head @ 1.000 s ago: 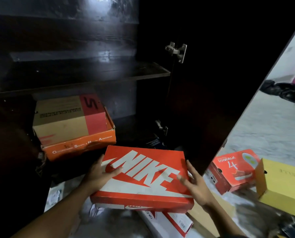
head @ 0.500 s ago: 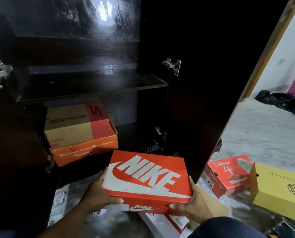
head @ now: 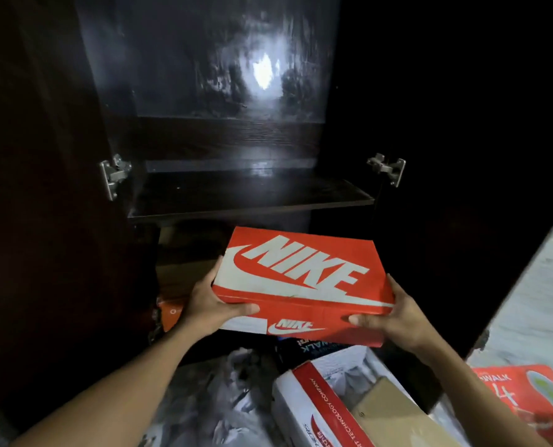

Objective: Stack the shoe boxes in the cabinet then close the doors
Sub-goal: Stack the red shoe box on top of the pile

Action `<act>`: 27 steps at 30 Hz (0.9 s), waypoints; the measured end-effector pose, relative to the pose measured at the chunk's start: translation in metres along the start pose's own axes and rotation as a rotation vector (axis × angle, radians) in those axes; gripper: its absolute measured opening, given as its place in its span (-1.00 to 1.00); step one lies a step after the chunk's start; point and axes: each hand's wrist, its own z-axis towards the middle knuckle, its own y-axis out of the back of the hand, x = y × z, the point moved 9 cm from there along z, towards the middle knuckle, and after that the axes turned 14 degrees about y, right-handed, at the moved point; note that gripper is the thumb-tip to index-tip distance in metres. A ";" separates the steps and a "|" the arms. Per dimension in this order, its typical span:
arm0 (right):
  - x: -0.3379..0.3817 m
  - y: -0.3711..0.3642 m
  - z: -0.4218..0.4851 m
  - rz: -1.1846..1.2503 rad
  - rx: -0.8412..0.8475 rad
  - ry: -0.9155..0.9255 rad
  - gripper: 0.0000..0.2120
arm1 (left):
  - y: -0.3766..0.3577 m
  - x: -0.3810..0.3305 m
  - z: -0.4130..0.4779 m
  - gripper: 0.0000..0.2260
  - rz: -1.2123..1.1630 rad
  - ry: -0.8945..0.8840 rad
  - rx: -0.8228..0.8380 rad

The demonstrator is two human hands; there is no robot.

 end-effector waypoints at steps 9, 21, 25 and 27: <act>0.026 -0.076 0.115 0.036 0.208 -0.022 -0.22 | 0.080 0.023 0.033 -0.12 -0.115 0.104 -0.146; -0.033 -0.175 0.199 0.239 -0.143 0.007 -0.48 | 0.124 0.043 0.060 -0.32 -0.032 0.027 -0.854; -0.043 -0.174 0.198 0.154 -0.392 0.016 -0.29 | 0.111 0.038 0.070 -0.60 0.144 -0.074 -0.940; -0.041 -0.180 0.196 0.161 -0.431 0.060 -0.32 | 0.110 0.040 0.081 -0.59 0.209 -0.076 -0.940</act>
